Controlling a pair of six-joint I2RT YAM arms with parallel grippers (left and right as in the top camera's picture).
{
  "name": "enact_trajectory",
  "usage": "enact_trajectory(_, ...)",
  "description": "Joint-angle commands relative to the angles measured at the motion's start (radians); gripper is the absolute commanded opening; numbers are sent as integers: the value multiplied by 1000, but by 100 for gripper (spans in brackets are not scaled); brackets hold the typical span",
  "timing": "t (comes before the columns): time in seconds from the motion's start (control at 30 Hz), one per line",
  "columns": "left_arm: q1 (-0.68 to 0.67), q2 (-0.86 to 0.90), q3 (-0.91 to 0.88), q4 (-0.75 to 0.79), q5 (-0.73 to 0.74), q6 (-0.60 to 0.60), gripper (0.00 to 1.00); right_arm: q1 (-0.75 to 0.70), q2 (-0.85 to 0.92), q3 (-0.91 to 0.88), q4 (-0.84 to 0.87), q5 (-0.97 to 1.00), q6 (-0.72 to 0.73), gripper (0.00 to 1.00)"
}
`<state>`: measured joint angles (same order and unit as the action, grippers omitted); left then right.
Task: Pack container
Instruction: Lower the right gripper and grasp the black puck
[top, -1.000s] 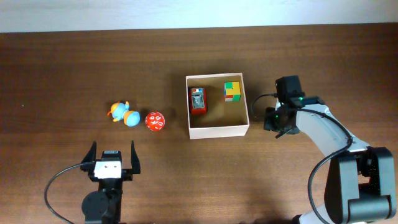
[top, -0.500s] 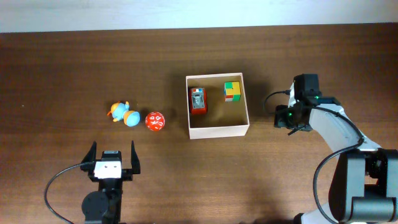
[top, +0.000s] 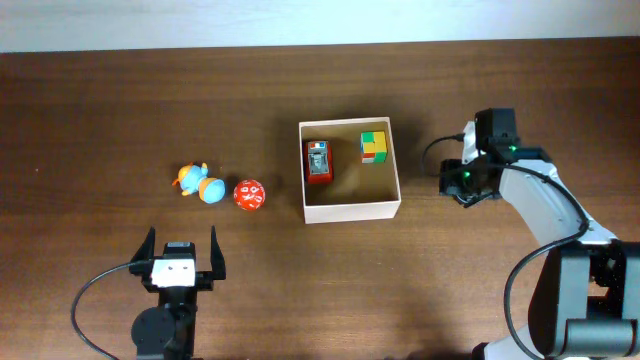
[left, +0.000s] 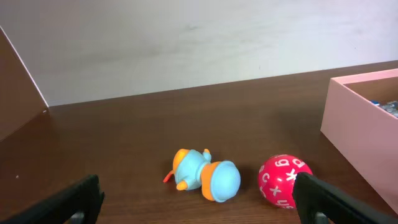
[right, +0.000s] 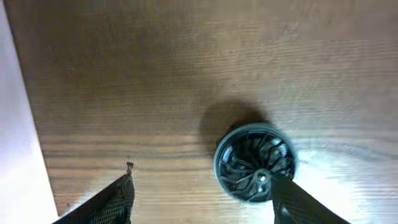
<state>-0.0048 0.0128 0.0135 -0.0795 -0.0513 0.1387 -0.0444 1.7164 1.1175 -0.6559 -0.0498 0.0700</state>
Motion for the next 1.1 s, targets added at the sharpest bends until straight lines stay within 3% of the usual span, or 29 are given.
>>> enact_trajectory(0.0,-4,-6,-5,-1,11,13,99,-4,-16,31,-2,51,-10,65)
enact_trajectory(1.07,-4,-6,-5,-1,11,13,99,-61,147,25,31,84,12,65)
